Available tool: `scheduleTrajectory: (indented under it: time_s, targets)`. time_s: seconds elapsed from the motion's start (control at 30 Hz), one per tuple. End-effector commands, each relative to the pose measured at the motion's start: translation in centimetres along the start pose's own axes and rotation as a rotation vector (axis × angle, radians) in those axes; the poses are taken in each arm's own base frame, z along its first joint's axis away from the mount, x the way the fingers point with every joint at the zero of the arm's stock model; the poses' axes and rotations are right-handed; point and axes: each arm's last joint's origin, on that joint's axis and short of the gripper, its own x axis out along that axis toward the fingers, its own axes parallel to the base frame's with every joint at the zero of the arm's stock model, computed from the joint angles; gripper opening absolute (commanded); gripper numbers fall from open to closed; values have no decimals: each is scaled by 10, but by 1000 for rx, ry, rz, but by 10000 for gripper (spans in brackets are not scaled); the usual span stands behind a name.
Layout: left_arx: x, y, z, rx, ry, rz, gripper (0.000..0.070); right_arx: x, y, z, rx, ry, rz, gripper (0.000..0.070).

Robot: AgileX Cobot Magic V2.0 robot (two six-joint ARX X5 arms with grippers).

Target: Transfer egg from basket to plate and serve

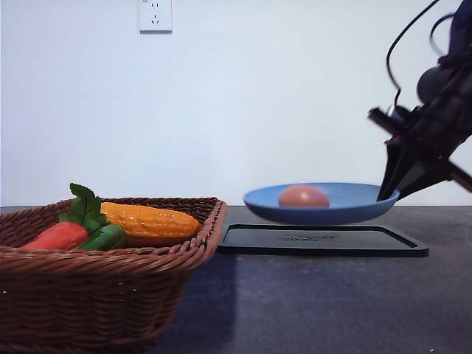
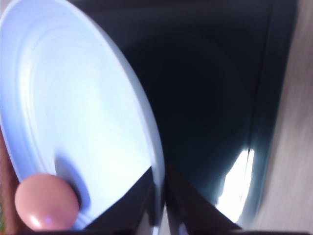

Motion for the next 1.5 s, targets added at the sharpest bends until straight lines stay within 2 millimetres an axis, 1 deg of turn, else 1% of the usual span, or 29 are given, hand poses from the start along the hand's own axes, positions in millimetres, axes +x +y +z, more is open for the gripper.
scheduleTrajectory:
  time_s: [0.0,0.13,0.3,0.33,0.37,0.5,0.53,0.57,0.6,0.7,0.8,0.93,0.97,1.07,1.13,1.2,1.23,1.3,1.47]
  targets:
    - [-1,1,5,-16,-17,8,373,10,-3,9,31,12,11,0]
    - [0,2,5,-23,-17,14,373,24,-11,18,49,30,8,0]
    - [0,3,5,-42,-22,30,373,33,-19,18,60,41,-63,0]
    - [0,3,5,-43,-22,39,373,33,-20,18,60,40,-81,13]
    - [0,3,5,-44,-21,47,373,34,-20,18,61,39,-95,36]
    - [0,4,6,-47,-25,54,373,34,-20,19,50,34,-98,238]
    - [0,4,6,-47,-27,54,373,34,-20,19,49,32,-97,274]
    - [1,4,7,-47,-28,54,373,33,-20,19,48,32,-97,297]
    - [1,4,7,-47,-30,54,373,32,-19,19,47,33,-97,305]
    - [3,4,8,-46,-31,55,373,27,-15,20,41,36,-96,307]
    - [5,5,9,-47,-27,55,368,12,-8,22,30,29,-99,307]
    - [10,6,12,-46,-36,70,325,-16,7,23,15,-5,-111,286]
    - [11,7,13,-47,-39,76,309,-24,12,22,7,-18,-124,270]
    - [16,12,15,-58,-41,118,231,-50,28,15,-36,-64,-188,176]
    - [21,17,17,-70,-36,151,142,-69,40,7,-72,-96,-232,102]
    - [25,23,18,-82,-34,173,35,-87,54,-2,-112,-127,-258,41]
    - [27,26,18,-87,-33,183,8,-95,63,-7,-133,-142,-265,19]
    - [30,34,18,-101,-25,209,0,-109,82,-19,-185,-166,-267,1]
    - [35,55,11,-178,-26,286,0,-141,127,-56,-325,-241,-338,0]
